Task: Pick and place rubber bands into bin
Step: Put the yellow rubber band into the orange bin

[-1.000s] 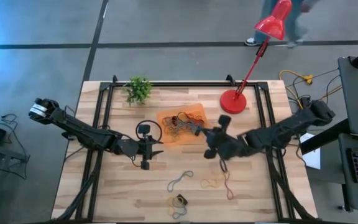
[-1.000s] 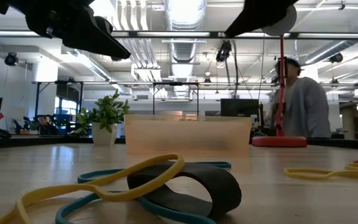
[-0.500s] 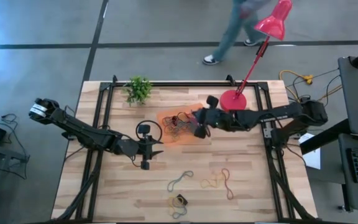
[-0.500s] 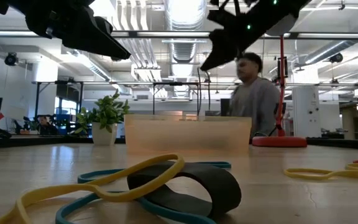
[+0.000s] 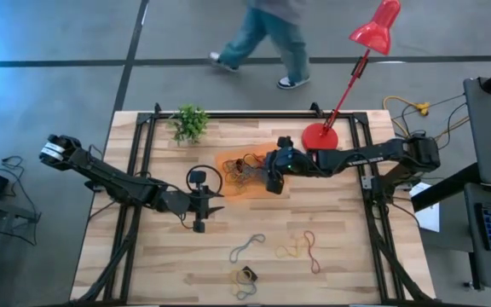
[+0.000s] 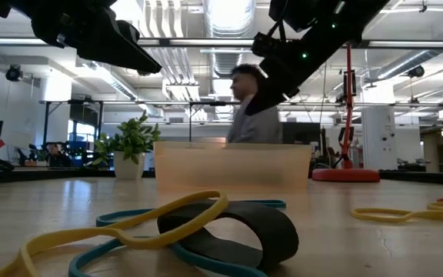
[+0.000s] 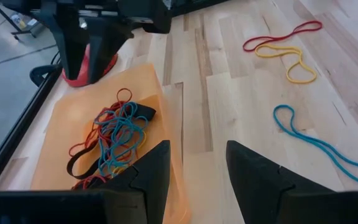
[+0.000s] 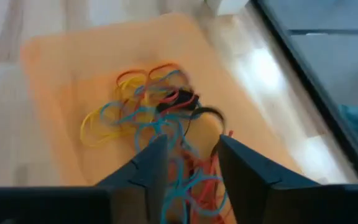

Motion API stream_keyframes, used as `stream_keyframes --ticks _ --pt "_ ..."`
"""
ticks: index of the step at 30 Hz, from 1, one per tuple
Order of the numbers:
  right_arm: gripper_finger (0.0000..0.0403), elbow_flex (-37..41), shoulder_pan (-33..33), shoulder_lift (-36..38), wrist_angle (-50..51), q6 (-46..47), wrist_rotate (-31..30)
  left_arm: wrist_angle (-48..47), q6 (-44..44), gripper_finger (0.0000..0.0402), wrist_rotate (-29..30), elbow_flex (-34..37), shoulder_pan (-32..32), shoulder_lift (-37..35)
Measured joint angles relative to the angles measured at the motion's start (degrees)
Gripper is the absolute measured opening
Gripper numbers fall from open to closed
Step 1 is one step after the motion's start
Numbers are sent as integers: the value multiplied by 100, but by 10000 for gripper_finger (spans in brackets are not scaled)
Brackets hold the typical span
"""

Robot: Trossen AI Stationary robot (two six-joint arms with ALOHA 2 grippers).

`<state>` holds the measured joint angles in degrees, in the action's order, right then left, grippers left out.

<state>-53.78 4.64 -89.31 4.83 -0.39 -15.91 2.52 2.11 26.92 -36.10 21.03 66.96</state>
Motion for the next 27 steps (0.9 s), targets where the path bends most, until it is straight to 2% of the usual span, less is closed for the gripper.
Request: stream_keyframes --ticks 4,7,13,20,27 --pt "155 0 -265 181 538 -88 512 -6 4 141 0 3 0 0" --pt "164 -9 -697 372 1244 151 617 -9 7 141 0 9 -1 0" --pt "153 -7 -1877 781 2399 1377 579 -5 9 141 0 13 0 7" --pt "134 74 -3221 712 2482 2906 446 6 34 141 3 13 -3 101" --pt "121 109 -4109 23 2362 3344 -56 52 133 141 44 13 -18 208"
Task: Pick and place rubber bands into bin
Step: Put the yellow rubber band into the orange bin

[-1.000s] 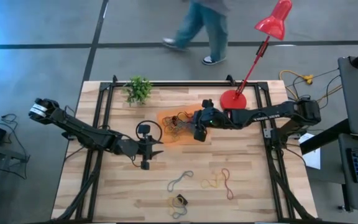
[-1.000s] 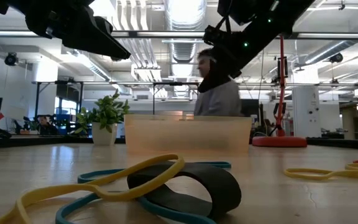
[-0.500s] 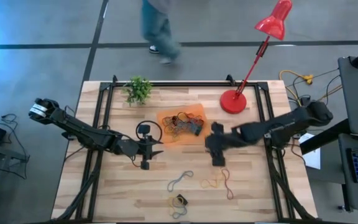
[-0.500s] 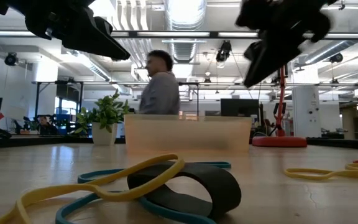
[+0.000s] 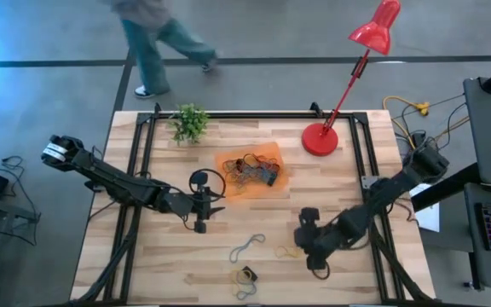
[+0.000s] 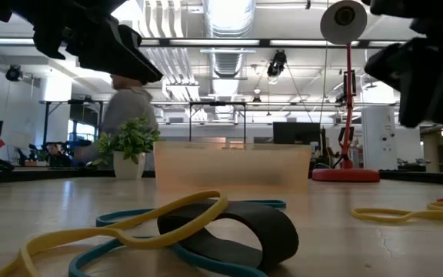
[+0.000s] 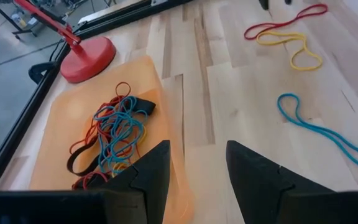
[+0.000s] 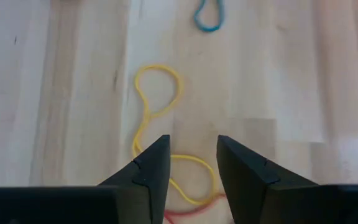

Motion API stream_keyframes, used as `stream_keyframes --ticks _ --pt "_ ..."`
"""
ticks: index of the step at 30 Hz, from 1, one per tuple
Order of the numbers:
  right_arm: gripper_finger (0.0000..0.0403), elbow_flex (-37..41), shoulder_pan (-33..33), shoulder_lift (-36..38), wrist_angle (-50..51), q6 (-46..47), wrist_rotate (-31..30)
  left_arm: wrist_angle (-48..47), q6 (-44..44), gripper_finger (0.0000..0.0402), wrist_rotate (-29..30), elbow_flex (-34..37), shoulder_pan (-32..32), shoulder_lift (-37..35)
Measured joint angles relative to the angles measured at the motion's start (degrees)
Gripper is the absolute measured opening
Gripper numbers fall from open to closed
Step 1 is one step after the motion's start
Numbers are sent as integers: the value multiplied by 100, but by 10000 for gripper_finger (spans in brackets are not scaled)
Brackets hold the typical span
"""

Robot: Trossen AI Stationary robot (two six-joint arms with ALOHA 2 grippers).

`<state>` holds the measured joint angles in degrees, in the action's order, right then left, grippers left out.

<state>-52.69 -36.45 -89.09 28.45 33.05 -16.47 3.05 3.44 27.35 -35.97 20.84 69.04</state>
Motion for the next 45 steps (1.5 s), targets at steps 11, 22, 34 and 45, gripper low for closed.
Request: stream_keyframes --ticks 11,22,34,45 --pt "125 -28 -195 -1192 -1082 4 337 218 1 141 2 -2 -13 5" --pt "120 -63 -190 -1543 -1372 554 635 245 2 141 2 -2 -13 15" --pt "31 -75 -196 -1802 -1256 730 613 243 19 141 0 -2 -13 15" --pt "8 -144 -217 -1558 -1096 292 -124 243 28 141 2 -2 -14 15"
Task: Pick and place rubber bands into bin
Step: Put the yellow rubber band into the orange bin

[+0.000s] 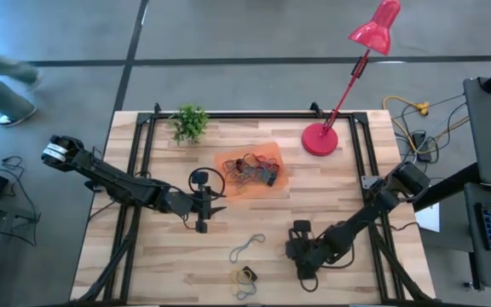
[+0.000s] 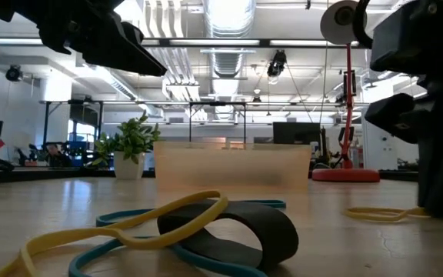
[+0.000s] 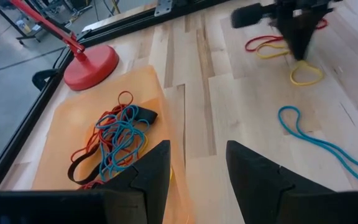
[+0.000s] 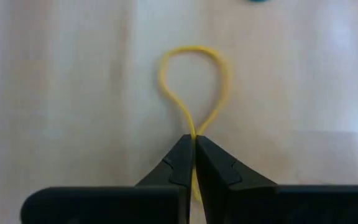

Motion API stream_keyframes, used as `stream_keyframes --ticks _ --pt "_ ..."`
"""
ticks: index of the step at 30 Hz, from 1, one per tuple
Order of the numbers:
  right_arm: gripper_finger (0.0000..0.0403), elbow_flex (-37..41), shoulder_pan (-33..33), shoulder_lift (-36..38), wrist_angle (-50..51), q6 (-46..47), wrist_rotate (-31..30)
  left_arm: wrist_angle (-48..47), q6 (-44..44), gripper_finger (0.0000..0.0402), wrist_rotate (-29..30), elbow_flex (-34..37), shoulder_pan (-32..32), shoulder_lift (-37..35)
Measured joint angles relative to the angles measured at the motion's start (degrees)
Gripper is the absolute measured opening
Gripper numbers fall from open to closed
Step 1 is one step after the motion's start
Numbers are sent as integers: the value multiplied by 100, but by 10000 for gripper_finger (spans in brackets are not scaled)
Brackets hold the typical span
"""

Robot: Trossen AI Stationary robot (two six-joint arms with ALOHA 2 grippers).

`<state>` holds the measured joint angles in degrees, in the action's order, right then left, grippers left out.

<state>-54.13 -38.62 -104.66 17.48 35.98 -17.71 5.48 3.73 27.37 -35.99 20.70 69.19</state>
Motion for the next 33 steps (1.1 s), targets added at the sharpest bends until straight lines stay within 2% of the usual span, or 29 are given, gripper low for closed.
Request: stream_keyframes --ticks 9,16,21,24,33 --pt "8 -441 31 457 1002 -455 -1220 -3 -2 141 -1 -9 0 2" --pt "8 -1033 143 560 1686 -1299 -2337 2 0 141 1 -9 0 2" --pt "8 -1389 409 592 1750 -2048 -2992 0 0 141 -1 -9 -1 2" --pt "8 -1563 639 592 1734 -2525 -3185 0 0 141 -1 -9 -1 2" --pt "8 -1799 1640 595 1732 -3696 -3198 -14 0 141 -1 -9 0 2"
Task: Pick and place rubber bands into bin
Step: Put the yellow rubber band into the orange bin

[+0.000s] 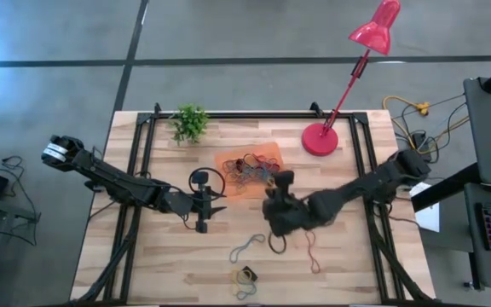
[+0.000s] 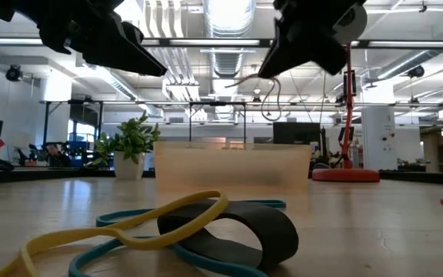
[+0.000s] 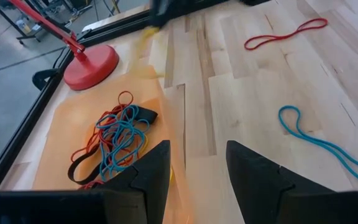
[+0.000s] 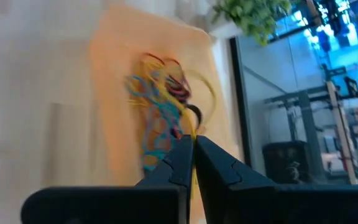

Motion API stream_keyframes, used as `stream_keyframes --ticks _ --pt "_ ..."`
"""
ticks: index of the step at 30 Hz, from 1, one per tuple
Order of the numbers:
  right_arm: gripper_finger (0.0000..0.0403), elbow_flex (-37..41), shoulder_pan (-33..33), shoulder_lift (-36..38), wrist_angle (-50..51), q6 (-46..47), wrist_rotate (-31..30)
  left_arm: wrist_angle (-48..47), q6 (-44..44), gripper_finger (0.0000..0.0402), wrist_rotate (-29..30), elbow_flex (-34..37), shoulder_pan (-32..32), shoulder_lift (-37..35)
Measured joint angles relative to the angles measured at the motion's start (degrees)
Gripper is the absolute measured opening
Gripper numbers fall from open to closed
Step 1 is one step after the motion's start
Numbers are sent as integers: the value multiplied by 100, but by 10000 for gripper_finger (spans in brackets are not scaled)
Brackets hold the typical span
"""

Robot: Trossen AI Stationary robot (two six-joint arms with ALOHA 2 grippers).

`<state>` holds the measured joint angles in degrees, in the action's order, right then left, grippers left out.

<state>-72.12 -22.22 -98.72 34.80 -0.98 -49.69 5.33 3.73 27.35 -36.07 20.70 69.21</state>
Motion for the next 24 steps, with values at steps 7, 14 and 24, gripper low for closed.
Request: stream_keyframes --ticks 7,14,24 --pt "8 55 809 0 -28 -319 192 -37 9 141 0 0 -2 0" --pt "8 105 1446 4 -131 -379 690 -161 11 141 0 0 -1 0" --pt "8 323 1933 9 -1033 -714 1610 -153 11 141 0 2 -2 0"
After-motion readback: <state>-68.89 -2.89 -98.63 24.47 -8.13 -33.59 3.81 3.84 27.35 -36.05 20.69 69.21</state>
